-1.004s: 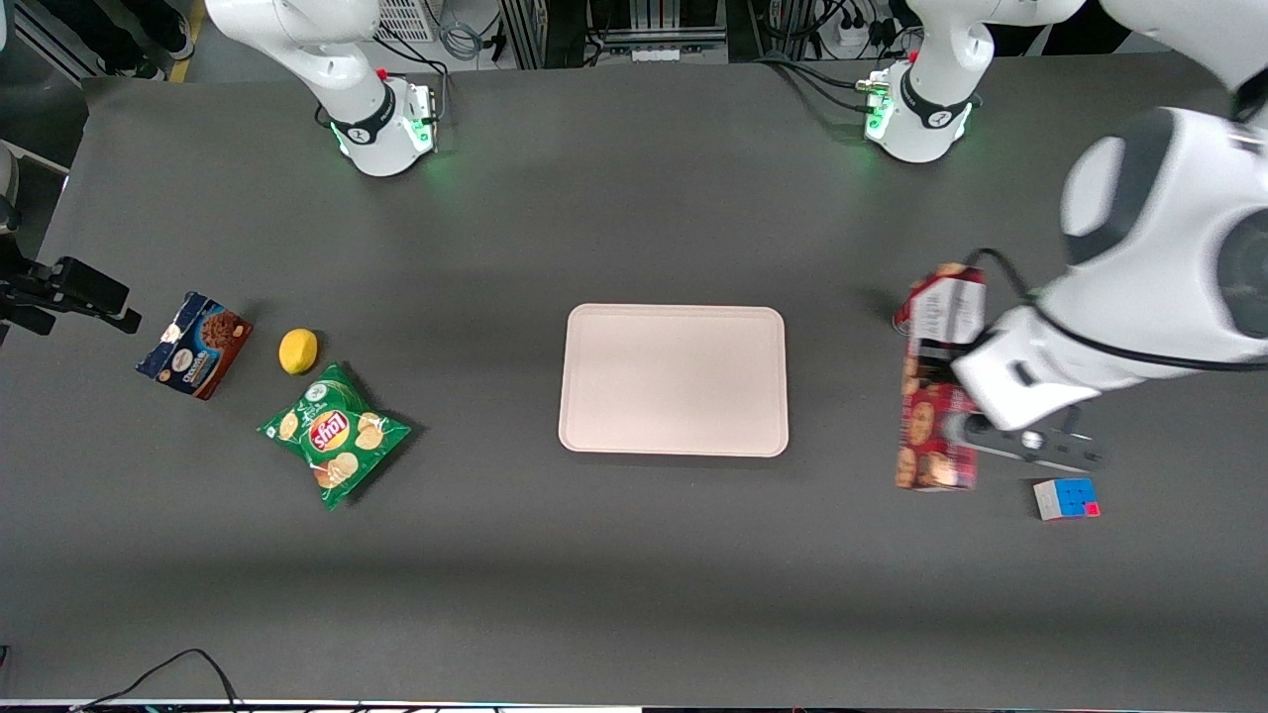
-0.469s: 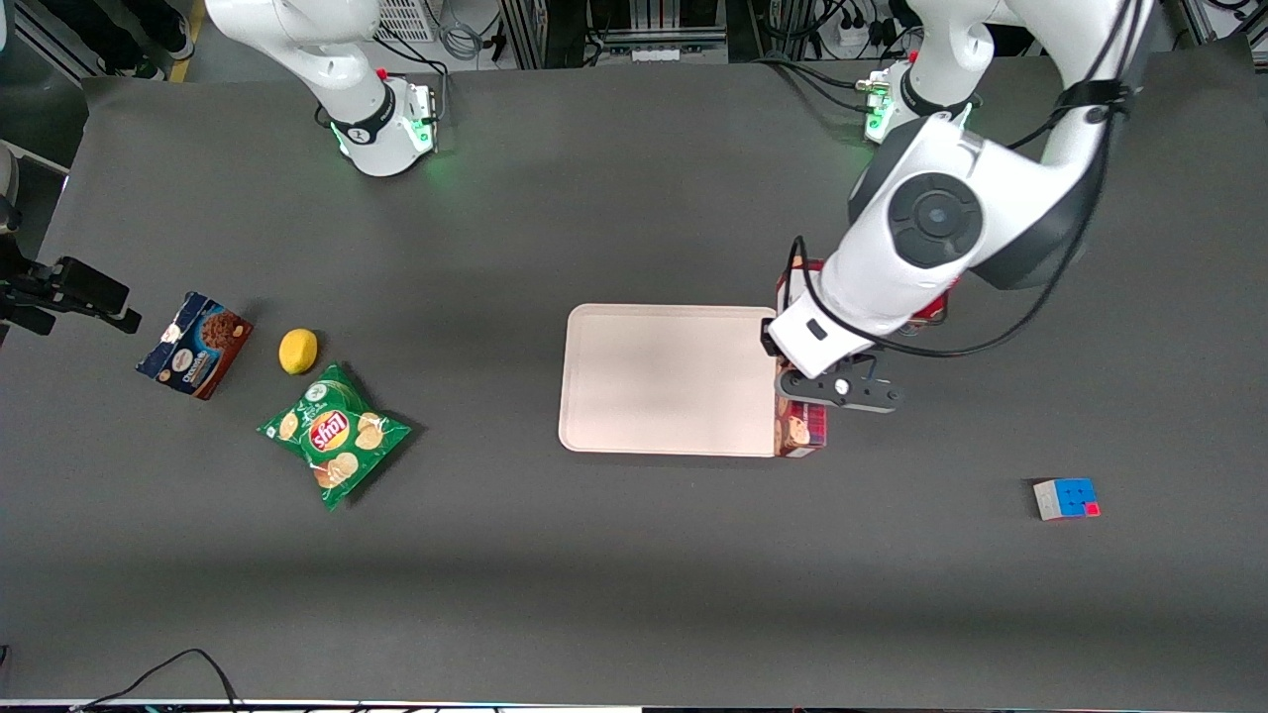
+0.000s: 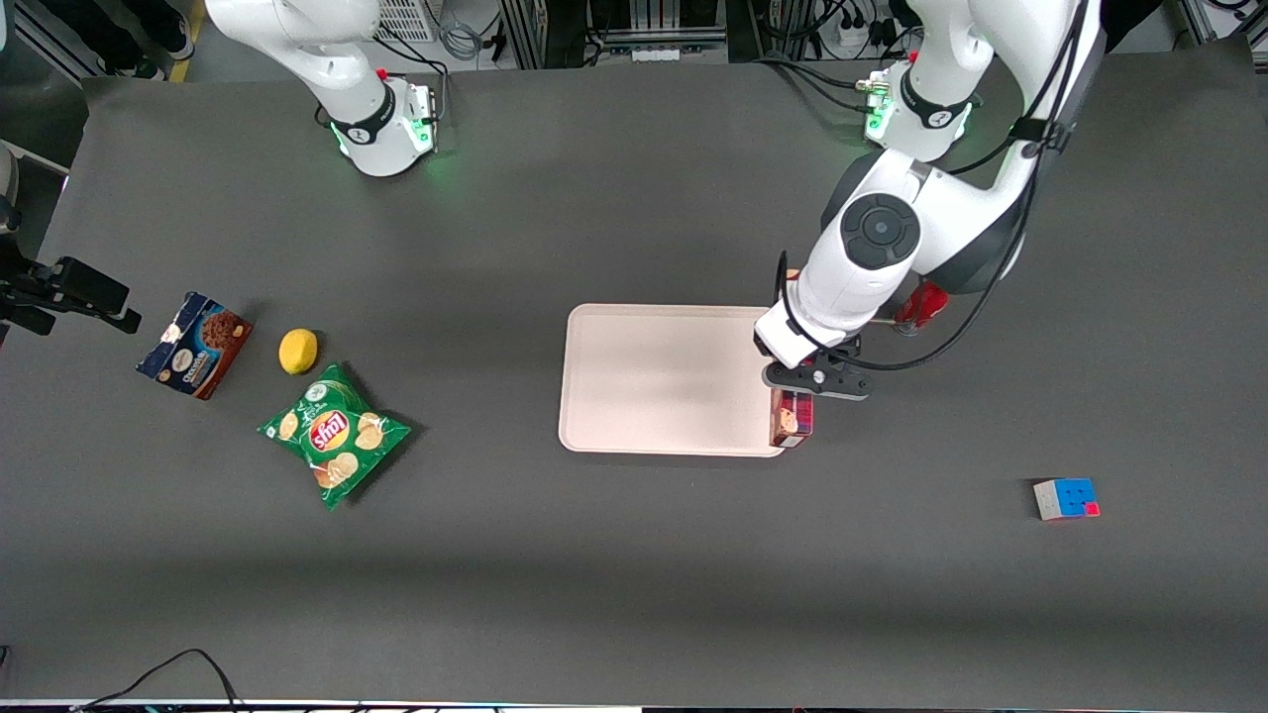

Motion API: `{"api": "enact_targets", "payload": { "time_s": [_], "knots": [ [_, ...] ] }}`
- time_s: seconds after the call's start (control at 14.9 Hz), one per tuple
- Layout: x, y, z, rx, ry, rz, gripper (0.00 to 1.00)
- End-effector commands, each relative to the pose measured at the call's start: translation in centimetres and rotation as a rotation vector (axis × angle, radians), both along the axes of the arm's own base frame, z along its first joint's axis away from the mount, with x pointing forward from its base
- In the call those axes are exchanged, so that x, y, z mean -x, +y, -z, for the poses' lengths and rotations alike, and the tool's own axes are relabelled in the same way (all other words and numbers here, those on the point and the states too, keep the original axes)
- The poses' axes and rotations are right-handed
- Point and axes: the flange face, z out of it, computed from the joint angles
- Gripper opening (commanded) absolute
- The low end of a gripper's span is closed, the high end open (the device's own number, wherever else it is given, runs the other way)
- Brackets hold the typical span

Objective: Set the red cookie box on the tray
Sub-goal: 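Lower the box onto the tray's edge and open the left gripper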

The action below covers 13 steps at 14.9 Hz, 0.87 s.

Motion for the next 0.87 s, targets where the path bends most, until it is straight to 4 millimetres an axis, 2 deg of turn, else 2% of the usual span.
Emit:
{"api": "enact_targets", "payload": {
  "time_s": [0.0,0.33,0.6,0.8],
  "knots": [
    [1.5,-1.7,3.2,-0.002,0.019,-0.134,0.17],
    [2.2,-3.2,6.8,-0.02,0.034,-0.169,0.17],
    [1.8,-3.8,11.0,-0.015,0.003,-0.12,0.17],
    [1.7,-3.7,12.4,-0.02,-0.003,-0.128,0.17]
  ]
}}
